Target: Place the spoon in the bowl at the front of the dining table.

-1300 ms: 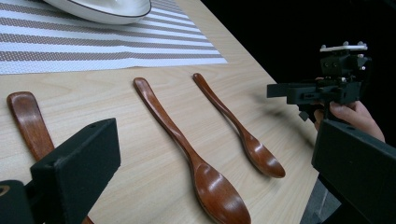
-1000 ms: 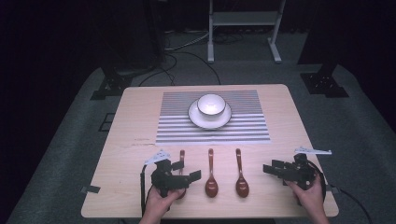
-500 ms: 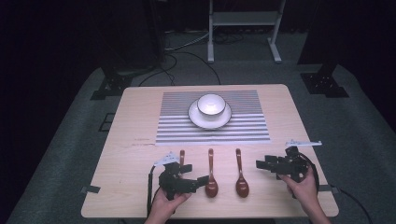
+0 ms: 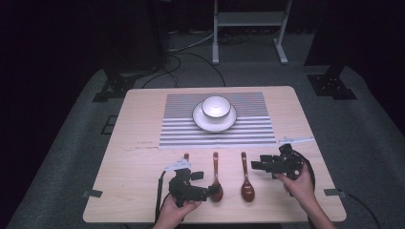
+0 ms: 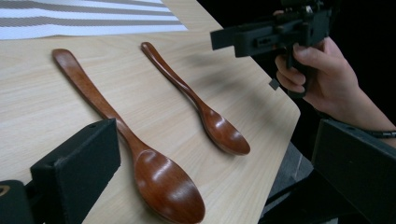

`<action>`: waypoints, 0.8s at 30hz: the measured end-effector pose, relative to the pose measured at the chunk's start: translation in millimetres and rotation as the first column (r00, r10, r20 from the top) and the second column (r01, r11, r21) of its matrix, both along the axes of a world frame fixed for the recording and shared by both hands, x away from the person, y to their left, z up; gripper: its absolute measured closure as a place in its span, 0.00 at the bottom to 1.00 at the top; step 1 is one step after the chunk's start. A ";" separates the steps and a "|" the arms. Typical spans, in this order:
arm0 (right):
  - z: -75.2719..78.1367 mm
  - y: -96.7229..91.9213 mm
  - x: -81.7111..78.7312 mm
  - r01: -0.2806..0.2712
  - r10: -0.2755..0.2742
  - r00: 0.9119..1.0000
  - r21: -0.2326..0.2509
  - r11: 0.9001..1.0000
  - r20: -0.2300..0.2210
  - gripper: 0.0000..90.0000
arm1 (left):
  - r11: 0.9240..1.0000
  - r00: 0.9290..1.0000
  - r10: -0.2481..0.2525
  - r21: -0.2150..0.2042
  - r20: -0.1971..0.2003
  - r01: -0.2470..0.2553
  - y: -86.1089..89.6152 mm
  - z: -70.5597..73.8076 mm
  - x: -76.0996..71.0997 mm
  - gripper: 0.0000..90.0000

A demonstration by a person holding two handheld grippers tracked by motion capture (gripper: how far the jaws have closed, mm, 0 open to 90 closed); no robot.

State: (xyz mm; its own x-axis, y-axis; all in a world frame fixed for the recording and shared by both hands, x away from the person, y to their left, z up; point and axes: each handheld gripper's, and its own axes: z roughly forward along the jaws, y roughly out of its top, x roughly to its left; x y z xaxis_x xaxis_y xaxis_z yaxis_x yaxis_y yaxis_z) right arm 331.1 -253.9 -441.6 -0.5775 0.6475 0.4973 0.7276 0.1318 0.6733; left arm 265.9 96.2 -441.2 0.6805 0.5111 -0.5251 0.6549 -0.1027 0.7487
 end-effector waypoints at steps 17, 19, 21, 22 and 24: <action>3.1 32.1 8.9 -0.093 0.092 0.995 -0.025 0.995 -0.034 0.31 | 0.994 0.989 -0.109 -0.011 -0.100 0.108 -16.3 -9.7 -4.7 0.00; 2.0 35.3 10.1 -0.099 0.098 0.994 -0.026 0.995 -0.038 0.31 | 0.993 0.988 -0.115 -0.014 -0.106 0.115 -17.1 -10.2 -5.1 0.00; 1.7 36.6 10.8 -0.101 0.100 0.994 -0.023 0.995 -0.042 0.31 | 0.991 0.985 -0.132 -0.012 -0.115 0.131 -20.1 -11.2 -6.7 0.00; 1.4 37.9 12.0 -0.106 0.105 0.993 -0.021 0.994 -0.046 0.31 | 0.991 0.984 -0.135 -0.010 -0.116 0.135 -20.9 -11.5 -7.1 0.00; 1.5 39.6 13.6 -0.109 0.108 0.993 -0.017 0.994 -0.052 0.31 | 0.989 0.981 -0.150 -0.004 -0.122 0.151 -24.1 -12.7 -8.9 0.00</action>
State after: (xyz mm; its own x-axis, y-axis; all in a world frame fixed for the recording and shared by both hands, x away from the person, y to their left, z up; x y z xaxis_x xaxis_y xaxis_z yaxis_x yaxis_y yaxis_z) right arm 344.7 -214.3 -440.1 -0.6189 0.5926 0.5155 0.7417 0.2247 0.6320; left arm 257.0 72.2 -453.8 0.6812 0.4106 -0.6062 0.7177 -0.2109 0.6637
